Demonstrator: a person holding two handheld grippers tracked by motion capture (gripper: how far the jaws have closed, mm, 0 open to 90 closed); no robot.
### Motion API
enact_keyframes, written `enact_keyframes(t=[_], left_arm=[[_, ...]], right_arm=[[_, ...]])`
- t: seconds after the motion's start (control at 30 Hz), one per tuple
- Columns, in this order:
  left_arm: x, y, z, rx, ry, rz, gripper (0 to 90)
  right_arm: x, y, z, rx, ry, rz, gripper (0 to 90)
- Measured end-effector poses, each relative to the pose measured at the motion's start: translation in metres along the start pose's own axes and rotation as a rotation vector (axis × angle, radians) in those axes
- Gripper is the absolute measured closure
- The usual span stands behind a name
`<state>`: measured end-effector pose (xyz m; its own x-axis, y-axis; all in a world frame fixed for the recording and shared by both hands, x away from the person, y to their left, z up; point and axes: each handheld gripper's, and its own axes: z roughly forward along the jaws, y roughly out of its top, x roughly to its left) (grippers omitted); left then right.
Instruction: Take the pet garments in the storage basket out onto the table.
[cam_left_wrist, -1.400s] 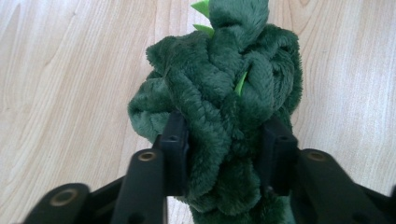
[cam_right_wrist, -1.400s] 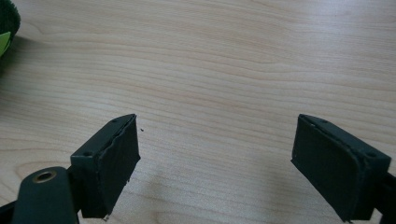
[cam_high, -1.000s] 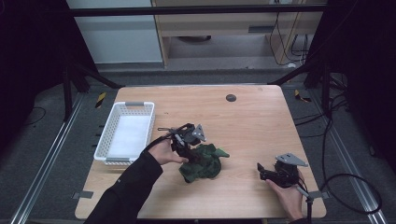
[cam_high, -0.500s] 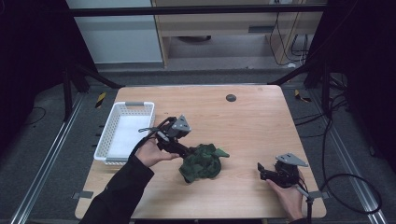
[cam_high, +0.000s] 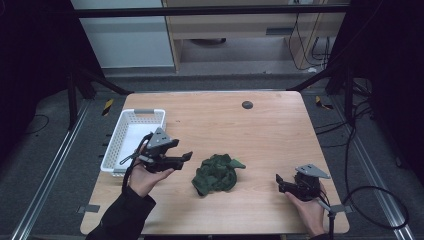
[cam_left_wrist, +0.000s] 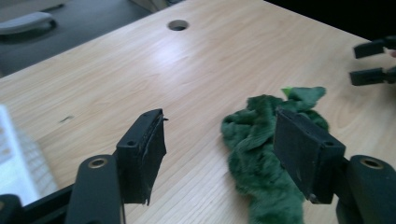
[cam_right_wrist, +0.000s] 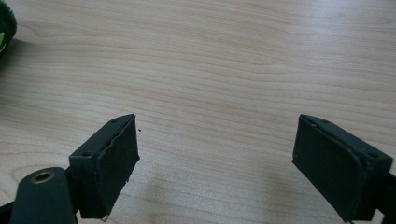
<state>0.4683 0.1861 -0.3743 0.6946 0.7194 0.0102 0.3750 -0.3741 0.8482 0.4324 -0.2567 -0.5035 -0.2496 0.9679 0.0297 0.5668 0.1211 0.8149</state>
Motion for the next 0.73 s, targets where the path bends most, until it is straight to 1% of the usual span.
enact_keyframes(t=[0.13,0.23,0.37,0.47,0.57,0.63,0.7,0.73], left_arm=[[0.005,-0.016,-0.012,-0.055,0.026,-0.064,38.9],[0.006,-0.027,-0.021,-0.081,0.072,-0.087,42.2],[0.008,-0.038,-0.033,-0.137,0.099,-0.134,48.0],[0.008,-0.048,-0.039,-0.164,0.128,-0.152,50.9],[0.01,-0.06,-0.044,-0.168,0.157,-0.166,54.3],[0.013,-0.065,-0.046,-0.159,0.186,-0.166,56.2],[0.016,-0.07,-0.048,-0.165,0.21,-0.177,57.9],[0.017,-0.073,-0.049,-0.167,0.214,-0.183,59.0]], right_arm=[[0.0,0.0,0.0,-0.005,-0.002,-0.002,14.0],[0.0,0.0,0.0,-0.003,0.0,0.002,13.9],[0.0,0.0,0.0,-0.003,-0.002,0.001,13.9],[0.0,0.0,-0.001,-0.006,-0.003,0.003,13.8],[-0.002,0.0,-0.001,-0.011,-0.005,0.005,13.9],[-0.002,0.0,-0.001,-0.012,-0.005,0.008,13.8],[-0.002,0.0,-0.001,-0.012,-0.004,0.006,13.8],[-0.002,0.0,-0.001,-0.013,-0.004,0.007,13.9]])
